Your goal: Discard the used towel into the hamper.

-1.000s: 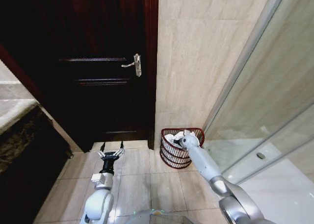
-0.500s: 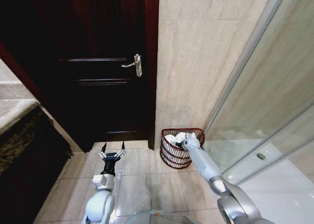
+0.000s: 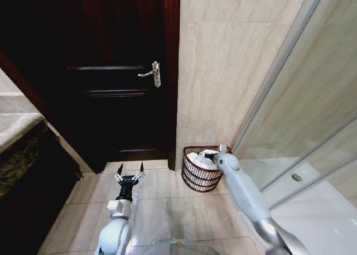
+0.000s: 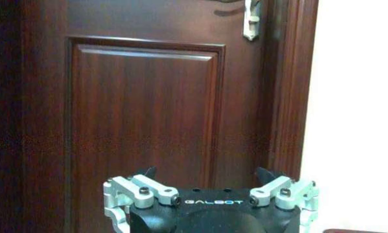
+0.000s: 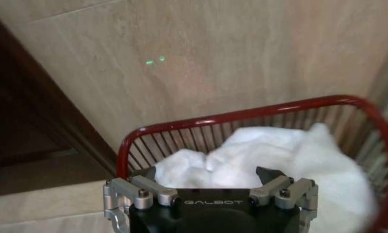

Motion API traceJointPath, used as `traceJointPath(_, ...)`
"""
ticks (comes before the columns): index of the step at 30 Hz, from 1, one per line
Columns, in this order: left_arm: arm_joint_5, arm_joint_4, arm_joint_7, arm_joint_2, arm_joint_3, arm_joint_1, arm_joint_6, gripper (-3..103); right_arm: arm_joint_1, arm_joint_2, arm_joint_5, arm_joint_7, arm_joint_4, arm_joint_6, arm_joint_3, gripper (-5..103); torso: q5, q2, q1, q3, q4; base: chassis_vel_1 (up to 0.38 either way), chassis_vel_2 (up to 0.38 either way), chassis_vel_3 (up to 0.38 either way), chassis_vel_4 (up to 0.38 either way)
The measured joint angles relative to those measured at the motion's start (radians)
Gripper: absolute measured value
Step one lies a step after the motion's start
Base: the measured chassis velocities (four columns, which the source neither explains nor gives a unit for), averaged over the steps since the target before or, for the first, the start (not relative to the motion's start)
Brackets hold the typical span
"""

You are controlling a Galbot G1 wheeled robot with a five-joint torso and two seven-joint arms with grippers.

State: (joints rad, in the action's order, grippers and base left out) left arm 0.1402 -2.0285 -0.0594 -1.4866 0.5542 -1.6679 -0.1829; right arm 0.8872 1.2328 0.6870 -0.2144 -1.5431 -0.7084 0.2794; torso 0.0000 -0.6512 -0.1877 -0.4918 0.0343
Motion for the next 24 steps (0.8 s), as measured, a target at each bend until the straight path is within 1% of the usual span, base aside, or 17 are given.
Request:
traceJointPath(2, 0.018, 0.002, -0.005, 0.008, -0.013, 0.003, 0.016, 100, 0.084, -0.014, -0.057, 0.008, -0.087, 0.065, 0.028, 100, 0.0001, 0.000, 0.000, 0.000, 0.0001, 0.000, 0.000, 0.000, 0.000)
traceJointPath(3, 0.018, 0.002, -0.005, 0.008, -0.013, 0.003, 0.016, 100, 0.084, -0.014, -0.057, 0.008, -0.087, 0.065, 0.028, 100, 0.0001, 0.000, 0.000, 0.000, 0.0001, 0.000, 0.000, 0.000, 0.000)
traceJointPath(6, 0.025, 0.014, -0.004, 0.027, -0.015, 0.009, 0.020, 100, 0.175, -0.015, -0.106, 0.036, -0.175, 0.155, 0.087, 100, 0.0000, 0.000, 0.000, 0.000, 0.0001, 0.000, 0.000, 0.000, 0.000)
traceJointPath(7, 0.025, 0.014, -0.004, 0.027, -0.015, 0.009, 0.020, 100, 0.175, -0.015, -0.106, 0.036, -0.175, 0.155, 0.087, 100, 0.0000, 0.000, 0.000, 0.000, 0.0001, 0.000, 0.000, 0.000, 0.000)
traceJointPath(8, 0.032, 0.016, -0.002, 0.037, -0.015, 0.008, 0.020, 100, 0.207, -0.010, -0.149, 0.054, -0.202, 0.200, 0.109, 100, -0.0001, 0.000, 0.000, 0.000, 0.0002, 0.000, 0.000, 0.000, 0.000)
traceJointPath(9, 0.036, 0.017, 0.000, 0.042, -0.014, 0.008, 0.020, 100, 0.226, -0.006, -0.180, 0.065, -0.214, 0.229, 0.121, 100, -0.0002, 0.000, 0.000, 0.000, 0.0001, 0.000, 0.000, 0.000, 0.000)
traceJointPath(10, 0.044, 0.017, 0.006, 0.052, -0.012, 0.007, 0.021, 100, 0.281, 0.008, -0.282, 0.088, -0.243, 0.307, 0.147, 100, 0.0000, 0.000, 0.000, 0.000, 0.0002, 0.000, 0.000, 0.000, 0.000)
traceJointPath(12, 0.046, 0.017, 0.007, 0.054, -0.012, 0.007, 0.020, 100, 0.292, 0.011, -0.303, 0.091, -0.249, 0.322, 0.151, 100, 0.0001, 0.000, 0.000, 0.000, 0.0001, 0.000, 0.000, 0.000, 0.000)
traceJointPath(13, 0.053, 0.018, 0.008, 0.058, -0.012, 0.008, 0.021, 100, 0.331, 0.024, -0.369, 0.099, -0.273, 0.374, 0.165, 100, -0.0002, 0.000, 0.000, 0.000, 0.0003, 0.000, 0.000, 0.000, 0.000)
traceJointPath(14, 0.053, 0.018, 0.008, 0.058, -0.012, 0.008, 0.021, 100, 0.331, 0.024, -0.369, 0.099, -0.273, 0.374, 0.165, 100, -0.0002, 0.000, 0.000, 0.000, 0.0003, 0.000, 0.000, 0.000, 0.000)
traceJointPath(15, 0.057, 0.019, 0.009, 0.061, -0.012, 0.009, 0.021, 100, 0.360, 0.035, -0.405, 0.104, -0.287, 0.407, 0.171, 100, -0.0002, 0.000, 0.000, 0.000, 0.0002, 0.000, 0.000, 0.000, 0.000)
traceJointPath(16, 0.061, 0.021, 0.010, 0.065, -0.012, 0.012, 0.021, 100, 0.400, 0.055, -0.461, 0.108, -0.296, 0.478, 0.176, 100, -0.0001, 0.000, 0.000, 0.000, 0.0001, 0.000, 0.000, 0.000, 0.000)
traceJointPath(18, 0.060, 0.023, 0.015, 0.068, -0.011, 0.017, 0.021, 100, 0.438, 0.079, -0.543, 0.112, -0.283, 0.575, 0.180, 100, -0.0001, 0.000, 0.000, 0.000, 0.0003, 0.000, 0.000, 0.000, 0.000)
traceJointPath(19, 0.060, 0.023, 0.015, 0.068, -0.011, 0.017, 0.021, 100, 0.438, 0.079, -0.543, 0.112, -0.283, 0.575, 0.180, 100, -0.0001, 0.000, 0.000, 0.000, 0.0003, 0.000, 0.000, 0.000, 0.000)
traceJointPath(20, 0.058, 0.024, 0.017, 0.068, -0.011, 0.019, 0.021, 100, 0.448, 0.085, -0.561, 0.113, -0.278, 0.599, 0.182, 100, -0.0001, 0.000, 0.000, 0.000, 0.0003, 0.000, 0.000, 0.000, 0.000)
traceJointPath(21, 0.053, 0.026, 0.019, 0.065, -0.011, 0.027, 0.022, 100, 0.475, 0.104, -0.592, 0.112, -0.277, 0.650, 0.190, 100, 0.0000, 0.000, 0.000, 0.000, 0.0003, 0.000, 0.000, 0.000, 0.000)
traceJointPath(24, 0.053, 0.026, 0.021, 0.061, -0.012, 0.029, 0.026, 100, 0.502, 0.117, -0.596, 0.100, -0.302, 0.665, 0.198, 100, 0.0000, 0.000, 0.000, 0.000, 0.0002, 0.000, 0.000, 0.000, 0.000)
